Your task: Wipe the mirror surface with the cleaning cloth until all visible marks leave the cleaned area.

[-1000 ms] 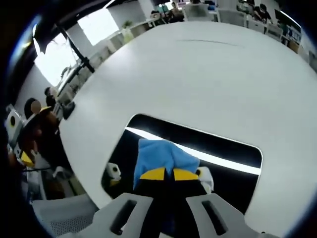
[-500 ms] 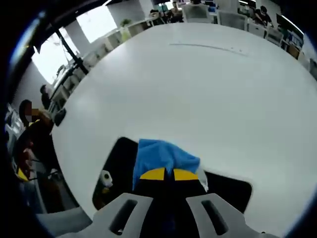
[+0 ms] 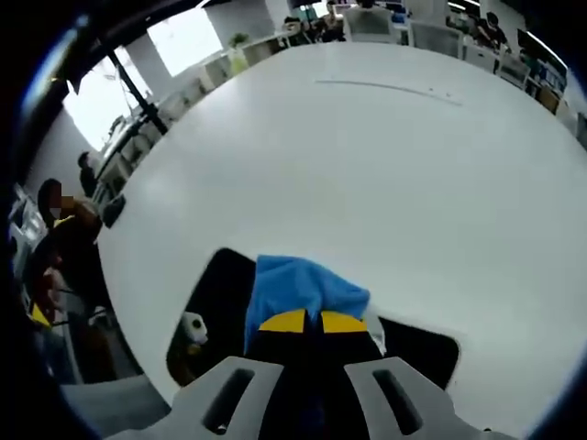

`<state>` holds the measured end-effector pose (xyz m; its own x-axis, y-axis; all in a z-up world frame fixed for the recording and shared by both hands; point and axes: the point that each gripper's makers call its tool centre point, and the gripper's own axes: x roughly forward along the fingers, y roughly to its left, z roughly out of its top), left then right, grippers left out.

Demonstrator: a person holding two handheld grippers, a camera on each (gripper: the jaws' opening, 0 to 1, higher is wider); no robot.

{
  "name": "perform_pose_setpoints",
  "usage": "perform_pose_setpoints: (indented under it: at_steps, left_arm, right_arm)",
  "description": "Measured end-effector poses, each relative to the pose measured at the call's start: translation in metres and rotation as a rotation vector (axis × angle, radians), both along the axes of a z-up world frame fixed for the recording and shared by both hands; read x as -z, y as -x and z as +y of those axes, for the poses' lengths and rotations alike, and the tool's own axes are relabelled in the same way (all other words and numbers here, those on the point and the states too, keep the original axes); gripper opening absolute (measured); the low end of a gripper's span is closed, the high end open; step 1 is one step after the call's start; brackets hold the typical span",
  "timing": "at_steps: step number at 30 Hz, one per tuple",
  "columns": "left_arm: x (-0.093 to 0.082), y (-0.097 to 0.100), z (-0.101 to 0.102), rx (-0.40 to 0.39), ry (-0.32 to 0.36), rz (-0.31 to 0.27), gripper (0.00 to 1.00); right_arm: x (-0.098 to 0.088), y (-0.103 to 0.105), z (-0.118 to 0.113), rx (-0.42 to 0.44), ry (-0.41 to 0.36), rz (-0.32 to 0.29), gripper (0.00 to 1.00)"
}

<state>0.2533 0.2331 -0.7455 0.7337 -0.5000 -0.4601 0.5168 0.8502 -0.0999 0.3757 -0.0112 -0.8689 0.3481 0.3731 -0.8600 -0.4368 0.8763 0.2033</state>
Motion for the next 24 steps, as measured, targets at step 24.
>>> perform_pose_setpoints:
  at_steps: [24]
  left_arm:
    - [-0.004,0.003,-0.012,0.003,0.008,-0.015,1.0]
  right_arm:
    - [0.001,0.024,-0.023,0.052,0.009,-0.059,0.0]
